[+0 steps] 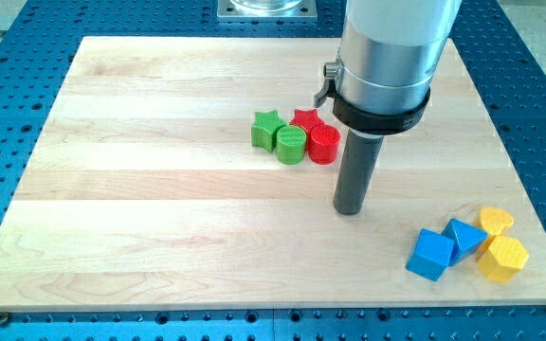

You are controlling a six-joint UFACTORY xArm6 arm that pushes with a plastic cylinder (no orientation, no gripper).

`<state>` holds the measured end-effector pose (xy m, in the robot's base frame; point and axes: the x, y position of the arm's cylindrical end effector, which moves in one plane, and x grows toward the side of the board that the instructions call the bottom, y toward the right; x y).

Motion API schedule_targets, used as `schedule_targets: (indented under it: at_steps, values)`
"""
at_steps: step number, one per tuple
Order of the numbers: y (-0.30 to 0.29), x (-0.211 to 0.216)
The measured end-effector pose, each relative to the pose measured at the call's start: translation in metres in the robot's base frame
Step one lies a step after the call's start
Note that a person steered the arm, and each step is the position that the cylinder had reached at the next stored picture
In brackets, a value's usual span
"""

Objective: Separate the red and green circles from the red and green stars

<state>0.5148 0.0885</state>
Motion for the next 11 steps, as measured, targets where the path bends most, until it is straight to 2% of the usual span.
schedule_targets:
  at_steps: [1, 3, 7, 11]
  values:
    - [0.000, 0.000]
    - [-0.125, -0.012]
    - [-0.128, -0.014]
    - [-0.128, -0.073]
